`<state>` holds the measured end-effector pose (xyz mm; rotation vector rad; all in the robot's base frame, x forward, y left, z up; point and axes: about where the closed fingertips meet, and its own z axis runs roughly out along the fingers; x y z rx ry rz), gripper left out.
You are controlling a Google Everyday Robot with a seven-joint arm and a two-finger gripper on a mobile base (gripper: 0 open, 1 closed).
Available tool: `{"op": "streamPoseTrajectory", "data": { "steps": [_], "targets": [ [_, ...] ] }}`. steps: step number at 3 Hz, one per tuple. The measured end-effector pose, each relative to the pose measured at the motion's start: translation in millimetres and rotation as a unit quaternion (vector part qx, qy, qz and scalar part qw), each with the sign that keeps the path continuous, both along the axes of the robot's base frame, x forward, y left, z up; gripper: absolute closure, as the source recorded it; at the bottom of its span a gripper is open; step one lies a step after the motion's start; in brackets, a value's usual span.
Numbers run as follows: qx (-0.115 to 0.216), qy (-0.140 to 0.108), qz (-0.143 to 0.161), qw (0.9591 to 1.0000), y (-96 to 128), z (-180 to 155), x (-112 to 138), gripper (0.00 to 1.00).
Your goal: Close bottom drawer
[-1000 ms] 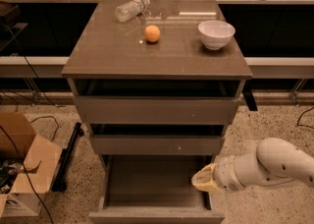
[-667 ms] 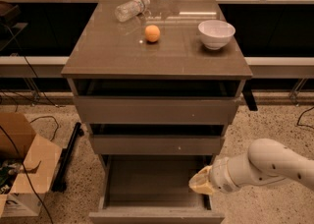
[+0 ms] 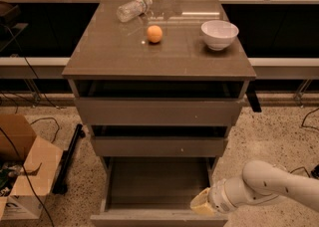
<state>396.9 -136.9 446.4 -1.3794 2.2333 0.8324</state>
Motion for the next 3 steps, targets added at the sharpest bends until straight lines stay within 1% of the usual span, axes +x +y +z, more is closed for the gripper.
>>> {"op": "streamPoseTrajectory", "data": {
  "steps": [1,2,3],
  "targets": [
    [-0.001,0.024,-0.010,0.9997,0,-45,-11,1.00],
    [0.031,0.028,-0.042,0.9983,-2,-87,-13,1.00],
    [0.042,0.045,-0.044,0.9971,4,-105,-25,1.00]
  ]
}}
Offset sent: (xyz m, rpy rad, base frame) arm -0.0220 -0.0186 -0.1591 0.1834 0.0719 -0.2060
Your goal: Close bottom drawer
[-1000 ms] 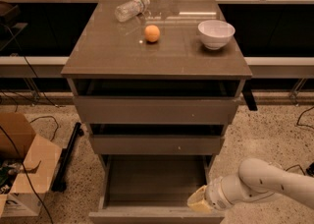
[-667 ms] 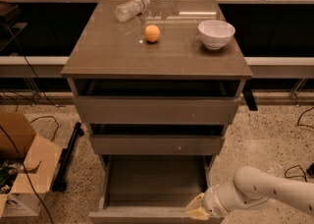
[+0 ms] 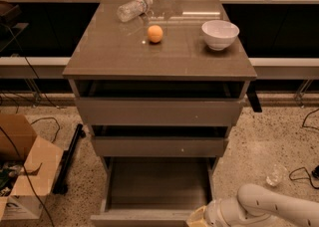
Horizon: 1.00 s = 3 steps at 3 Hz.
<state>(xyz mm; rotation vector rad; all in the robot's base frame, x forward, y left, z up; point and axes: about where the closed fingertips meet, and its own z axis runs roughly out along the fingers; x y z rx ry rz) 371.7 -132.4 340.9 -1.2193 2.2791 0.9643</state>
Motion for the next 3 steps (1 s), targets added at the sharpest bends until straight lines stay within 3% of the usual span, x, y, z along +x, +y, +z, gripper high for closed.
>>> {"op": "streamPoseTrajectory", "data": {
  "steps": [2,3],
  "targets": [
    [-0.015,0.006,-0.003,0.9999,3,-18,0,1.00],
    [-0.037,0.016,-0.011,0.9991,6,-63,-1,1.00]
  ]
}}
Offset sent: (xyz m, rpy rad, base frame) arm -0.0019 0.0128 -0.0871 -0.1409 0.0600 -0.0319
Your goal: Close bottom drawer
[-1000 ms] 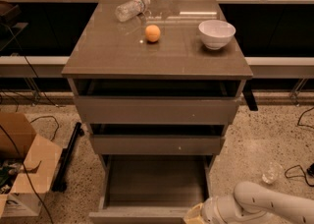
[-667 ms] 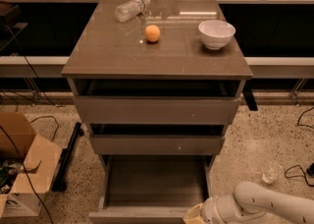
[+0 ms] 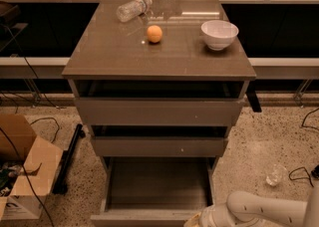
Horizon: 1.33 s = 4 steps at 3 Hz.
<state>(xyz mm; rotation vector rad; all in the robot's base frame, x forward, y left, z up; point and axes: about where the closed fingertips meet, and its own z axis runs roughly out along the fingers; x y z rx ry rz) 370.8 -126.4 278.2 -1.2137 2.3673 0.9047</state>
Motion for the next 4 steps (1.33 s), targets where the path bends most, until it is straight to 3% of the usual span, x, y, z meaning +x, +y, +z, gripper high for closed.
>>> {"op": "streamPoseTrajectory", "data": {
  "steps": [2,4],
  "targets": [
    [-0.011,0.018,-0.022,0.9995,-11,-88,17,1.00],
    [-0.012,0.016,-0.028,0.9994,-14,-106,30,1.00]
  ]
}}
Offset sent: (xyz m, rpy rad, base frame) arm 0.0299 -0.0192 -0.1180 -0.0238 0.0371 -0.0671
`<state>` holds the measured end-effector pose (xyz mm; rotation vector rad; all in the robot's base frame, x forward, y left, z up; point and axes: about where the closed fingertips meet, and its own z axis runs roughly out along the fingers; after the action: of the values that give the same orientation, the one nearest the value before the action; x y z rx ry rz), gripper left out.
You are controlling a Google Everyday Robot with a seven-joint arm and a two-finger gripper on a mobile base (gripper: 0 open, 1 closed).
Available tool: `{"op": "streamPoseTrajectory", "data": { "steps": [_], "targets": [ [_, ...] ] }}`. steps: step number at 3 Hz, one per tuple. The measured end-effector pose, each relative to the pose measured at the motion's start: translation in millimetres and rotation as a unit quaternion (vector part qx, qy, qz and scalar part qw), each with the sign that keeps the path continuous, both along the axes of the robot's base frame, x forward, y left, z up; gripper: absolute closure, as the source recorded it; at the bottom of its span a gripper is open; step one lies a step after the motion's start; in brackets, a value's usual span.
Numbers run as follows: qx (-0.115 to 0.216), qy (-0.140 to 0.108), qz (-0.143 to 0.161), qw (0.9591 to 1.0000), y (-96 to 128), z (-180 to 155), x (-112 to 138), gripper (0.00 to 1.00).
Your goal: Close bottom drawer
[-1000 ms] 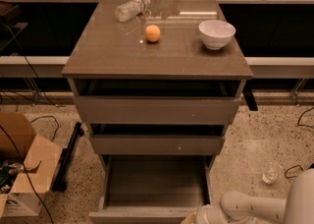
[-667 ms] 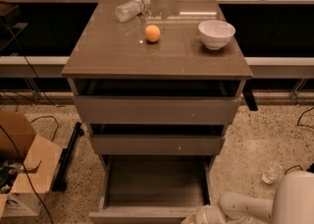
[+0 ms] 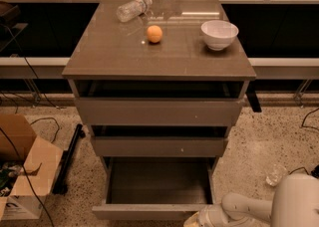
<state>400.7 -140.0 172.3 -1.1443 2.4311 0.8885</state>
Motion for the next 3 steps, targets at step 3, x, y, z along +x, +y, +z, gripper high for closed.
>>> {"op": "streamPoseTrajectory", "data": {
  "steps": [3],
  "targets": [
    [0.010,-0.078,-0.014,0.9968,22,-5,53,1.00]
  ]
}}
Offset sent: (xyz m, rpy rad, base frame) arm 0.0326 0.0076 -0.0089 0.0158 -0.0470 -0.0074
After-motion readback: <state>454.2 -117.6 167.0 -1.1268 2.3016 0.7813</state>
